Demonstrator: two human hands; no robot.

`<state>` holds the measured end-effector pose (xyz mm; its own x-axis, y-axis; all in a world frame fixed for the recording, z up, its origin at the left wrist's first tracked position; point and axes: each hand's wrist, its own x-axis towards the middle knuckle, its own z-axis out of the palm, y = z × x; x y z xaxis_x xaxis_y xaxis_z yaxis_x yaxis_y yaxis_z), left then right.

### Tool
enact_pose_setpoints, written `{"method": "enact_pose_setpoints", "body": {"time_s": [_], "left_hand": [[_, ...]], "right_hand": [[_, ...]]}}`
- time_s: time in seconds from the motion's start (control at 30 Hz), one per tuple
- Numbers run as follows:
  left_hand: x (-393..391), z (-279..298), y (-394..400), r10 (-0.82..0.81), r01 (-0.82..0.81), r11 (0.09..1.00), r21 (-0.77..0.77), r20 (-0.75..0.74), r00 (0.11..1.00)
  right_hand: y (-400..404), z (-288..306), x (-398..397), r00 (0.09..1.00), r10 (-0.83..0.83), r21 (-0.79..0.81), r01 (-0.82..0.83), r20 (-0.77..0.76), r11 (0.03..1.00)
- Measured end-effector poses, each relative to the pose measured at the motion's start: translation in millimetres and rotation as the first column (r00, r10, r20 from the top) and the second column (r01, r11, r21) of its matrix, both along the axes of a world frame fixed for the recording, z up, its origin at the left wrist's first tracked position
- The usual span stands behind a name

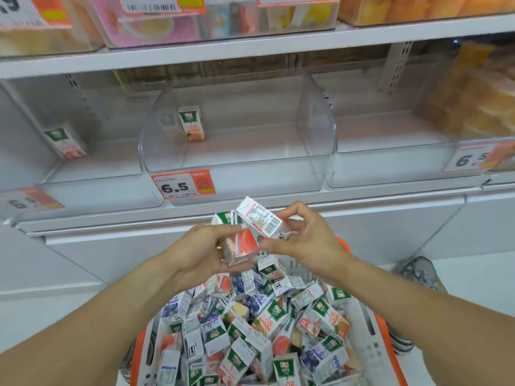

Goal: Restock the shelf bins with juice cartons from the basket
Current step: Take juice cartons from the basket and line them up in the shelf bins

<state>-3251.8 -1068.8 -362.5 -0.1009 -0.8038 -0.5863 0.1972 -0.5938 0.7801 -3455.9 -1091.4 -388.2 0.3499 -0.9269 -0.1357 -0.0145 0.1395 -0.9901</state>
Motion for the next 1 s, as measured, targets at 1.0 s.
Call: {"method": "enact_pose_setpoints", "body": {"time_s": [1.0], "left_hand": [[4.1, 17.4, -18.1, 0.035, -0.038, 0.997, -0.066, -0.049, 0.998]], "right_hand": [[-19.3, 20.9, 10.4, 0.931, 0.021, 0.359, -0.162, 0.365, 0.919]]}}
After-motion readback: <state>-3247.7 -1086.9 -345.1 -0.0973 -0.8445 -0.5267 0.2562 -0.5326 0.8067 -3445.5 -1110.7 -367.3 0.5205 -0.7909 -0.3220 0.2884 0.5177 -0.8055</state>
